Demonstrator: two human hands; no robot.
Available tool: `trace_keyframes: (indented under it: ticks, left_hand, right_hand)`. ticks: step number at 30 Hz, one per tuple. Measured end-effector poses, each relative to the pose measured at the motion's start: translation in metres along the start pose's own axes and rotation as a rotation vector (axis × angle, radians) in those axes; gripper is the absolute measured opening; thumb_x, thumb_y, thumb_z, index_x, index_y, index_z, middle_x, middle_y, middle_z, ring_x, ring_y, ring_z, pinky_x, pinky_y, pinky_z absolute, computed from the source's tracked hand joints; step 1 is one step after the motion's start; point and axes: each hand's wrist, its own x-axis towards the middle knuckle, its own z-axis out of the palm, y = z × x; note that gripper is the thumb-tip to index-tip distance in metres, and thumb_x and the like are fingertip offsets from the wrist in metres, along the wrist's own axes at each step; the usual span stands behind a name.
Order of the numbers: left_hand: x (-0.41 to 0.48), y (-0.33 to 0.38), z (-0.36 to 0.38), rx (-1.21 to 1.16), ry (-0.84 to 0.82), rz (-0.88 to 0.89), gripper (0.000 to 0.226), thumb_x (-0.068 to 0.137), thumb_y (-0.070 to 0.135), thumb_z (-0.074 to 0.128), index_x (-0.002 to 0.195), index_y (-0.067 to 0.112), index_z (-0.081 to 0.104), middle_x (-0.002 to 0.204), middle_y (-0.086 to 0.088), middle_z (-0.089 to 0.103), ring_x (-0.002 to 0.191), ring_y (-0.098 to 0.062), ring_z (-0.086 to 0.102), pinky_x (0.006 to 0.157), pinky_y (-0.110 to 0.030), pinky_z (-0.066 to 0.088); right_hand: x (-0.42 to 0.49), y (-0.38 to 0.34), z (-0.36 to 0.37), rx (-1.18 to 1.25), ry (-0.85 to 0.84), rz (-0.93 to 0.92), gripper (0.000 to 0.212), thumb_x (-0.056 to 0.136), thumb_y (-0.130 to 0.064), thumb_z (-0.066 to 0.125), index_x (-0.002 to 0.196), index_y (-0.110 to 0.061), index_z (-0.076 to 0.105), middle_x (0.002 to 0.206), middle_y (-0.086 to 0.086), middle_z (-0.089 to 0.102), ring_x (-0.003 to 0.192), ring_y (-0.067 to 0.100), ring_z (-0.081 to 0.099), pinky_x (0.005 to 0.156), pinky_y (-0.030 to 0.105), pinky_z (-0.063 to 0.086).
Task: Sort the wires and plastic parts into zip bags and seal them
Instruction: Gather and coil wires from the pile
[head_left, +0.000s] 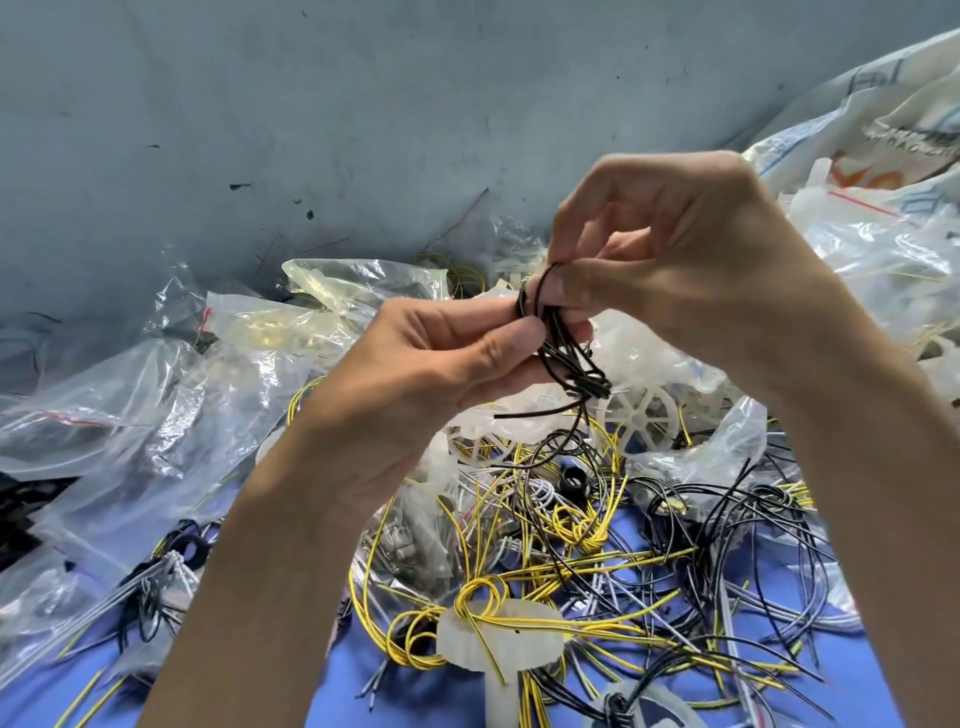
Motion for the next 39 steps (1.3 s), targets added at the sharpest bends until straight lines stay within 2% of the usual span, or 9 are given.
trace_keyframes:
  ticks: [5, 7, 12, 14, 20, 24, 28, 32, 39]
  left_hand:
    - [0.002, -0.002, 0.003, -0.041, 0.075, 0.002, 0.027, 0.073, 0.010, 0.058, 0.097, 0.008, 0.070, 0.089, -0.006, 0.075, 0.081, -0.009, 0.071, 0.067, -0.013, 0.053]
    - [0.003, -0.002, 0.003, -0.037, 0.102, 0.014, 0.026, 0.072, 0.012, 0.058, 0.095, 0.008, 0.071, 0.089, -0.006, 0.075, 0.079, -0.009, 0.071, 0.067, -0.013, 0.053]
    - [0.006, -0.001, 0.007, -0.060, 0.271, 0.106, 0.022, 0.069, 0.012, 0.060, 0.085, 0.004, 0.074, 0.080, -0.003, 0.075, 0.073, -0.007, 0.069, 0.066, -0.013, 0.052]
    - [0.007, -0.001, 0.009, -0.090, 0.342, 0.146, 0.020, 0.069, 0.011, 0.061, 0.082, 0.004, 0.074, 0.077, -0.002, 0.074, 0.069, -0.005, 0.068, 0.063, -0.011, 0.050]
    - [0.007, 0.001, 0.018, -0.142, 0.412, 0.292, 0.015, 0.069, 0.009, 0.060, 0.068, 0.011, 0.076, 0.076, 0.001, 0.074, 0.071, -0.005, 0.069, 0.067, -0.012, 0.051]
    - [0.007, 0.000, 0.018, -0.133, 0.374, 0.312, 0.013, 0.069, 0.007, 0.062, 0.070, 0.012, 0.074, 0.079, 0.000, 0.074, 0.075, -0.008, 0.070, 0.069, -0.014, 0.052]
    - [0.006, -0.005, 0.014, 0.263, 0.408, 0.282, 0.021, 0.078, 0.003, 0.070, 0.082, 0.024, 0.072, 0.074, 0.008, 0.068, 0.072, -0.008, 0.063, 0.072, -0.018, 0.049]
    - [0.002, -0.001, 0.000, 0.703, 0.428, 0.270, 0.025, 0.078, 0.019, 0.077, 0.096, 0.035, 0.070, 0.086, 0.017, 0.071, 0.081, 0.004, 0.064, 0.063, -0.009, 0.047]
    - [0.001, -0.002, -0.024, 1.219, 0.376, 0.089, 0.019, 0.081, 0.033, 0.068, 0.100, 0.035, 0.066, 0.112, 0.012, 0.059, 0.111, -0.011, 0.053, 0.095, -0.036, 0.046]
  right_hand:
    - [0.000, -0.001, 0.001, -0.016, 0.014, 0.030, 0.012, 0.073, -0.011, 0.076, 0.072, -0.021, 0.073, 0.072, 0.009, 0.072, 0.067, 0.024, 0.071, 0.070, 0.049, 0.056]
    - [-0.001, -0.002, -0.001, -0.080, -0.075, 0.029, 0.009, 0.077, -0.026, 0.070, 0.084, -0.025, 0.075, 0.081, 0.001, 0.074, 0.077, 0.016, 0.070, 0.077, 0.045, 0.056]
    - [-0.002, -0.006, 0.000, -0.219, -0.262, 0.088, 0.056, 0.074, -0.057, 0.065, 0.125, -0.033, 0.059, 0.107, -0.015, 0.068, 0.098, -0.004, 0.062, 0.092, 0.030, 0.050]
    - [-0.003, -0.005, 0.005, -0.200, -0.326, 0.109, 0.053, 0.082, -0.049, 0.058, 0.133, -0.040, 0.048, 0.112, -0.014, 0.067, 0.092, -0.009, 0.061, 0.088, 0.027, 0.053]
    - [-0.003, -0.006, 0.007, 0.037, -0.212, 0.114, 0.057, 0.090, -0.017, 0.059, 0.142, -0.031, 0.038, 0.096, 0.000, 0.070, 0.078, 0.012, 0.071, 0.068, 0.024, 0.058]
    - [-0.002, -0.005, -0.001, 0.246, -0.118, 0.165, 0.032, 0.081, -0.005, 0.065, 0.113, -0.013, 0.065, 0.092, 0.012, 0.072, 0.068, 0.009, 0.067, 0.065, 0.018, 0.055]
    - [-0.001, -0.001, -0.007, 0.100, -0.072, 0.142, 0.021, 0.078, 0.000, 0.069, 0.088, -0.018, 0.073, 0.080, 0.016, 0.073, 0.071, 0.020, 0.070, 0.071, 0.030, 0.059]
    - [0.001, 0.006, -0.013, 0.029, -0.016, 0.169, 0.024, 0.077, 0.000, 0.071, 0.084, -0.023, 0.073, 0.070, 0.009, 0.073, 0.063, 0.017, 0.071, 0.061, 0.020, 0.056]
    - [-0.001, 0.017, -0.019, -0.185, -0.209, 0.308, 0.019, 0.077, -0.004, 0.073, 0.083, -0.021, 0.074, 0.056, -0.010, 0.069, 0.051, 0.003, 0.066, 0.049, 0.007, 0.047]
